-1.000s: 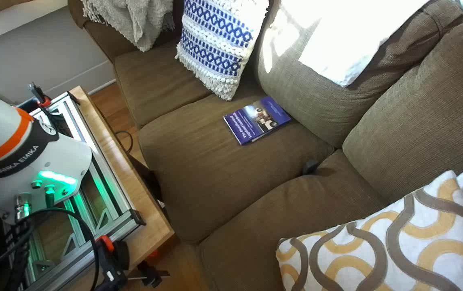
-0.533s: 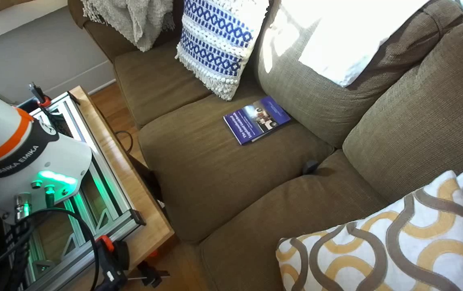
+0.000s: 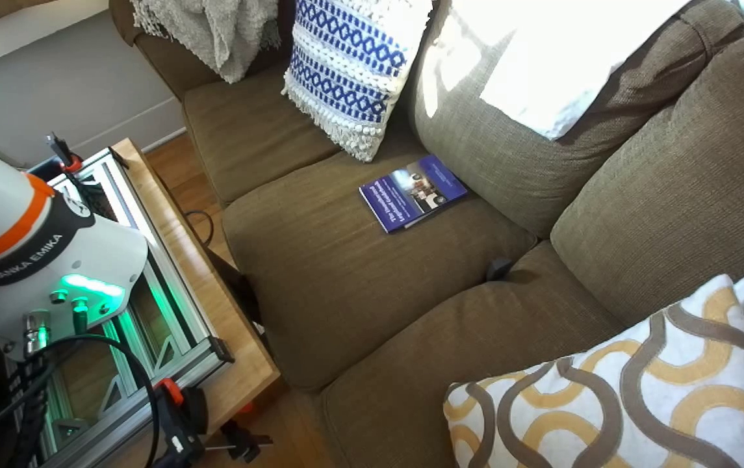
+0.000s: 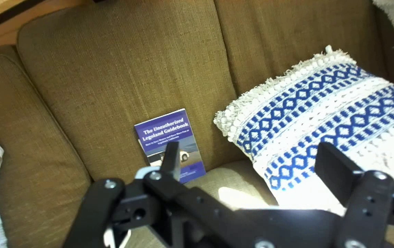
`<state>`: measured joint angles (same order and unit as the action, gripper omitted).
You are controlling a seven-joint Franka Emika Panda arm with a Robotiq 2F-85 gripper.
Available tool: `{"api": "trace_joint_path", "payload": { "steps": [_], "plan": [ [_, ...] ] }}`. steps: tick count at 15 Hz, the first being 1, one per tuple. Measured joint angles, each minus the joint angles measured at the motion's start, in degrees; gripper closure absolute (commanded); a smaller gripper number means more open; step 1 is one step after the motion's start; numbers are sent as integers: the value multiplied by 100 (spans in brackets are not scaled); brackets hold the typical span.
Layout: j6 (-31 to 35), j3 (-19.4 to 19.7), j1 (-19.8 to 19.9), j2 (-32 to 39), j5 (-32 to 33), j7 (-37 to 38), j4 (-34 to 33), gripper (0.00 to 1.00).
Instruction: Remove the black remote from in-between the cushions of the couch
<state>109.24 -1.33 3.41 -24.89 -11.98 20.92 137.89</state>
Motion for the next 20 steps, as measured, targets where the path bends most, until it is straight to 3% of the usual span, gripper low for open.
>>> {"api": "trace_joint_path", "payload": {
  "steps": [3, 6, 10, 14, 20],
  "plan": [
    [133, 230, 344, 277, -6, 288, -1, 0],
    [669, 515, 568, 860, -238, 387, -7, 0],
    [1348, 726, 610, 1934, -858, 449, -167, 0],
    [1445, 785, 605, 2880, -1435, 401, -573, 0],
    [1446, 784, 575, 2807, -1428, 402, -594, 0]
  ]
}}
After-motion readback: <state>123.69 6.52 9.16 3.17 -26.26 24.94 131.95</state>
